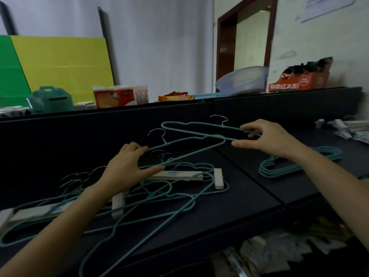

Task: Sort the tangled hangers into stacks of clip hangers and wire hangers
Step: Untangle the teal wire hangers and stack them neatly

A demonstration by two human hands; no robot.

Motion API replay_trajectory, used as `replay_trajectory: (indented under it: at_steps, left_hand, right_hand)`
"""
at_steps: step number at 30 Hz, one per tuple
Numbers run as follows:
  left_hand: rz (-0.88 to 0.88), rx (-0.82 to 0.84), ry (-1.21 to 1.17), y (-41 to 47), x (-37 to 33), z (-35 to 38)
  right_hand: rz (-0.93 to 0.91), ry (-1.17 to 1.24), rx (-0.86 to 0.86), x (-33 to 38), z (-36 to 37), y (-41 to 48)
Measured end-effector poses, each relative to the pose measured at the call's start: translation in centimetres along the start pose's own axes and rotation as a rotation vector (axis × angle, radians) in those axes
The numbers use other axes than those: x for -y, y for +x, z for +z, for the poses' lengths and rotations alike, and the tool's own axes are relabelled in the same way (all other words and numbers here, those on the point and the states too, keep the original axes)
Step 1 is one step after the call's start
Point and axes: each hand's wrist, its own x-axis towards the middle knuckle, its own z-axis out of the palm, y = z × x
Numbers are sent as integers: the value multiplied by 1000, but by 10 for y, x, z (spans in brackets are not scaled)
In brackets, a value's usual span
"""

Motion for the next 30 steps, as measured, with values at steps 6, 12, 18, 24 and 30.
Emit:
replay_trajectory:
  at_steps: [6,12,18,24,30]
  left_hand:
    - [102,-36,-40,5,-40,-3]
    - [168,6,-46,21,-108,18]
    - [219,41,-25,48,-201,59]
    - [173,75,-3,74,-286,103]
    - [96,63,17,91,-331,141]
  right_hand:
    - [15,11,-61,-22,-21,-13]
    - [46,-26,-80,-69,-56,-27]
    - [72,-106,-52,-145,-113,-36]
    - [43,-152,-13,-217,-160,-29]
    - [1,-161,40,-269,-180,-21]
